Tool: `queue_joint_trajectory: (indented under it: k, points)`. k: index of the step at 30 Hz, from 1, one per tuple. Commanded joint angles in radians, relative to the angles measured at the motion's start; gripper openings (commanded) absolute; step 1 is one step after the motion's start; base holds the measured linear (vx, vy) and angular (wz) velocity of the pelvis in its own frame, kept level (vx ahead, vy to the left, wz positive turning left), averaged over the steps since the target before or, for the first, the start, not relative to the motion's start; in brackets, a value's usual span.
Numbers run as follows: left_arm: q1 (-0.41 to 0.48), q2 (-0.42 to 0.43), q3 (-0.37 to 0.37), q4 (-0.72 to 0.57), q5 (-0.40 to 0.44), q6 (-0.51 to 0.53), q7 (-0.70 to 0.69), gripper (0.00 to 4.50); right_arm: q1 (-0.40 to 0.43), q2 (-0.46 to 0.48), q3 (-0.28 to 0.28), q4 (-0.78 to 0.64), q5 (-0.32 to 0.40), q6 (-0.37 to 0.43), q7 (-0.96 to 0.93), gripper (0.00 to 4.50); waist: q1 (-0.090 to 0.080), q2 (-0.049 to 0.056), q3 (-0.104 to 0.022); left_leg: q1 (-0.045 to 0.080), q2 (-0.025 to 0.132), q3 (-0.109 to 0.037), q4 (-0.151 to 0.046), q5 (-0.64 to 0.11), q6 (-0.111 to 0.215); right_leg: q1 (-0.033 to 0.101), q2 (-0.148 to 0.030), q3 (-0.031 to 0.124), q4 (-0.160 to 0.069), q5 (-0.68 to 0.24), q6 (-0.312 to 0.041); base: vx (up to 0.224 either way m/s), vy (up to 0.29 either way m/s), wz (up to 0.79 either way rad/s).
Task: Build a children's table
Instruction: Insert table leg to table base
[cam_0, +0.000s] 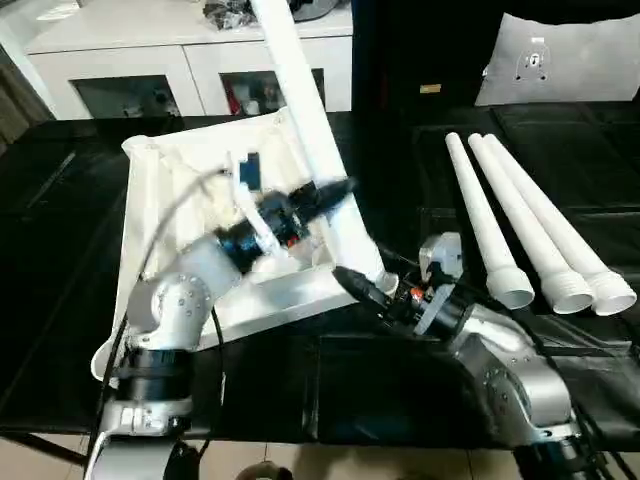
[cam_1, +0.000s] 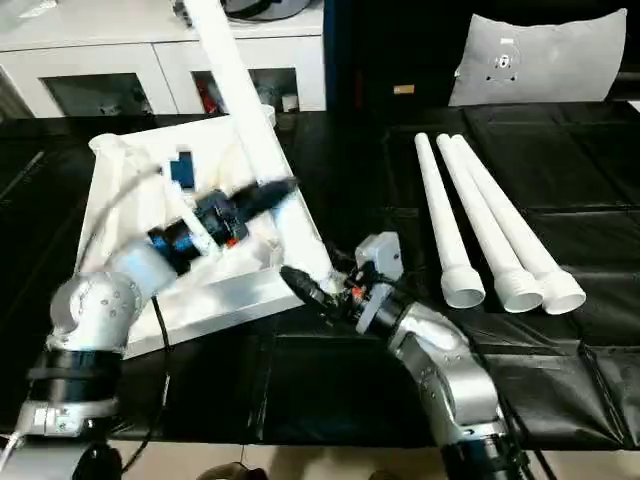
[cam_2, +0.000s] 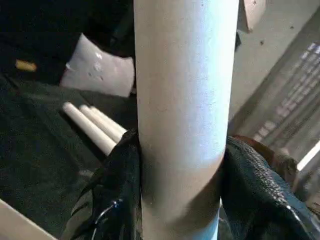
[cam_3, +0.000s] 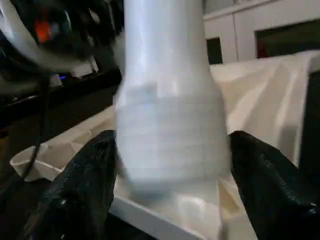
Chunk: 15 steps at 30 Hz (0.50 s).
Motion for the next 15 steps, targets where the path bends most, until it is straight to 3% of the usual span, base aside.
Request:
queue_joint_trajectory:
  k: [1, 4, 6, 8, 11, 15]
  points:
    - [-0.019, 0.02, 0.01, 0.005, 0.027, -0.017, 0.02, 1.91, 0.015, -0.011, -0.006, -0.005, -0.011, 0.016, -0.004, 3.88, 0.002, -0.021, -0.07, 0.007, 0.028, -0.011, -0.055, -0.083, 0.062, 0.05, -0.054, 0.025, -0.073, -0.027, -0.223, 0.0, 0.0, 0.0]
    - [-0.02, 0.033, -0.002, 0.006, 0.046, -0.031, 0.019, 1.91, 0.04, -0.033, -0.019, -0.008, -0.029, 0.002, -0.016, 4.13, 0.003, -0.017, -0.071, 0.008, 0.028, -0.012, -0.054, -0.079, 0.064, 0.049, -0.054, 0.023, -0.073, -0.021, -0.219, 0.0, 0.0, 0.0]
    - [-0.02, 0.034, -0.003, 0.005, 0.046, -0.031, 0.02, 1.91, 0.044, -0.037, -0.024, -0.01, -0.027, 0.002, -0.016, 4.26, 0.002, -0.02, -0.07, 0.008, 0.027, -0.01, -0.054, -0.088, 0.064, 0.049, -0.054, 0.024, -0.075, -0.03, -0.22, 0.0, 0.0, 0.0]
    - [-0.019, 0.04, -0.014, -0.003, 0.056, -0.031, 0.021, 1.91, 0.058, -0.054, -0.058, -0.033, 0.011, 0.038, -0.015, 4.43, 0.002, -0.025, -0.069, 0.008, 0.028, -0.01, -0.055, -0.096, 0.065, 0.049, -0.054, 0.024, -0.077, -0.047, -0.222, 0.0, 0.0, 0.0]
    - [-0.015, 0.046, -0.028, -0.014, 0.072, -0.033, 0.02, 1.91, 0.066, -0.076, -0.096, -0.073, 0.046, 0.07, -0.019, 4.5, 0.004, -0.021, -0.069, 0.008, 0.029, -0.011, -0.055, -0.094, 0.068, 0.048, -0.055, 0.024, -0.076, -0.059, -0.22, 0.0, 0.0, 0.0]
    - [-0.009, 0.055, -0.051, -0.023, 0.094, -0.041, 0.013, 1.91, 0.057, -0.112, -0.103, -0.12, 0.078, 0.145, -0.012, 4.5, 0.006, -0.022, -0.071, 0.008, 0.028, -0.011, -0.054, -0.078, 0.073, 0.049, -0.054, 0.024, -0.075, -0.038, -0.214, 0.0, 0.0, 0.0]
